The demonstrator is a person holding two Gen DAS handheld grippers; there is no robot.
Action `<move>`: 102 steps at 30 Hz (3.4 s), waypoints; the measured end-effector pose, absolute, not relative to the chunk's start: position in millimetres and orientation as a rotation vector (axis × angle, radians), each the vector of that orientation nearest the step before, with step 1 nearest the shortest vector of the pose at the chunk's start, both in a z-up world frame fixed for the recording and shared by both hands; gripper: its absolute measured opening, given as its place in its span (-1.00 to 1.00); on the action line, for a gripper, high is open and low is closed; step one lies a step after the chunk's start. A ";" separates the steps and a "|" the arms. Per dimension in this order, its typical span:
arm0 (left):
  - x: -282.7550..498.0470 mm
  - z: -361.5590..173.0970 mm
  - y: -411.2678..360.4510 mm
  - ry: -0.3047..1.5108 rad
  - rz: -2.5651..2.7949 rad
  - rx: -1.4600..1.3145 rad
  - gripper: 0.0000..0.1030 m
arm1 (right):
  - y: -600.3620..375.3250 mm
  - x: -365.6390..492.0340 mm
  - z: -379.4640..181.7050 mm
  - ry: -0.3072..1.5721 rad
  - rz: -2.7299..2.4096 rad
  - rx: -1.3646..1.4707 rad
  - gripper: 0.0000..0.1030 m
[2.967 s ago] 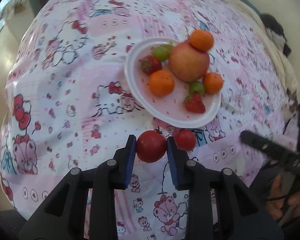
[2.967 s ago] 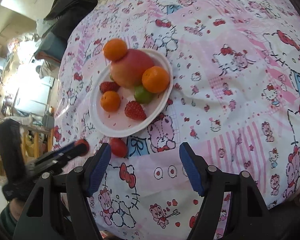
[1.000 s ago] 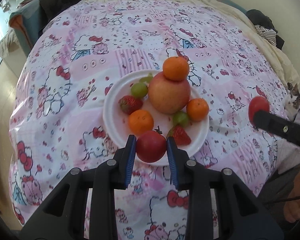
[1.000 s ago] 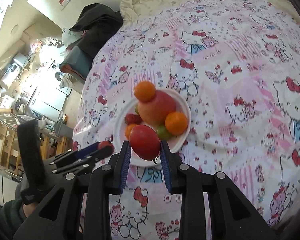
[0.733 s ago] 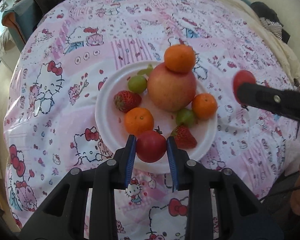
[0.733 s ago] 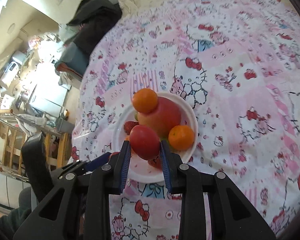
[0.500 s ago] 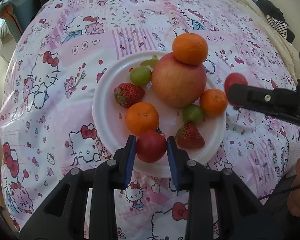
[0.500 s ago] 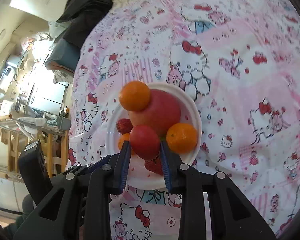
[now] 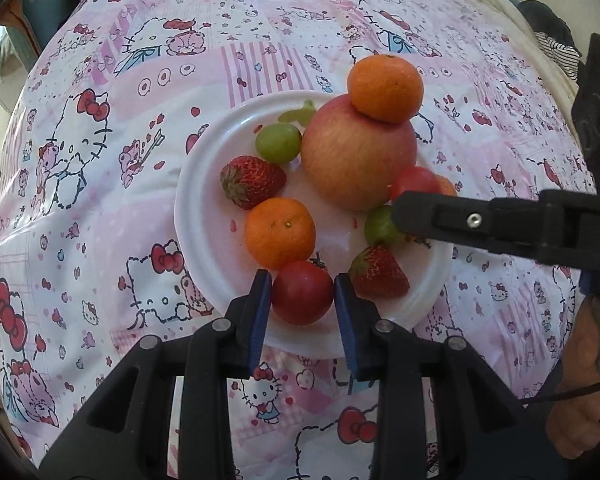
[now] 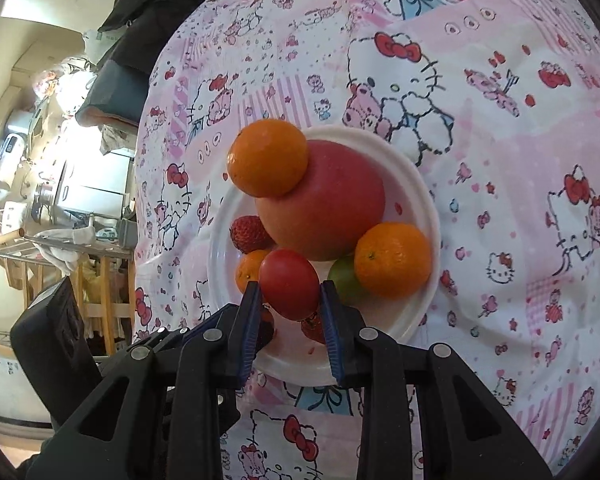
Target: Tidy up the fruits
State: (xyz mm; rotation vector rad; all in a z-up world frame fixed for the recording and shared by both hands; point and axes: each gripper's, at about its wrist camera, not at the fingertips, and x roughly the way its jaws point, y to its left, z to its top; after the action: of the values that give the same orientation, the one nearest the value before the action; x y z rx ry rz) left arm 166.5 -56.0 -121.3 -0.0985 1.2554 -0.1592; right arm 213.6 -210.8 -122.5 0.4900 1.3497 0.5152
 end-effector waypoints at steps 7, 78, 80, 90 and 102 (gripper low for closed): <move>163.5 -121.8 -58.7 1.271 -0.172 -0.093 -0.29 | -209.0 215.1 -122.6 1.349 0.527 0.518 -0.21; 36.3 -5.4 6.9 0.762 0.037 -0.053 1.00 | -207.6 51.5 -19.5 0.742 0.218 0.012 1.00; 36.0 -5.6 7.0 0.763 0.032 -0.056 1.00 | -207.4 51.3 -19.4 0.745 0.221 0.015 1.00; 35.6 -6.8 7.5 0.760 0.033 -0.059 1.00 | -206.4 51.1 -18.8 0.747 0.221 0.014 1.00; 35.5 -6.8 7.7 0.759 0.032 -0.060 1.00 | -206.5 50.7 -19.2 0.749 0.223 0.017 1.00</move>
State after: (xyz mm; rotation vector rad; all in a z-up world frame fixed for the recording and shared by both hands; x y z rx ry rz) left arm 35.5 7.7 -6.8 -0.0601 0.7593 0.0316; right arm 50.7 -206.5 -19.2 0.0173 0.7493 0.2231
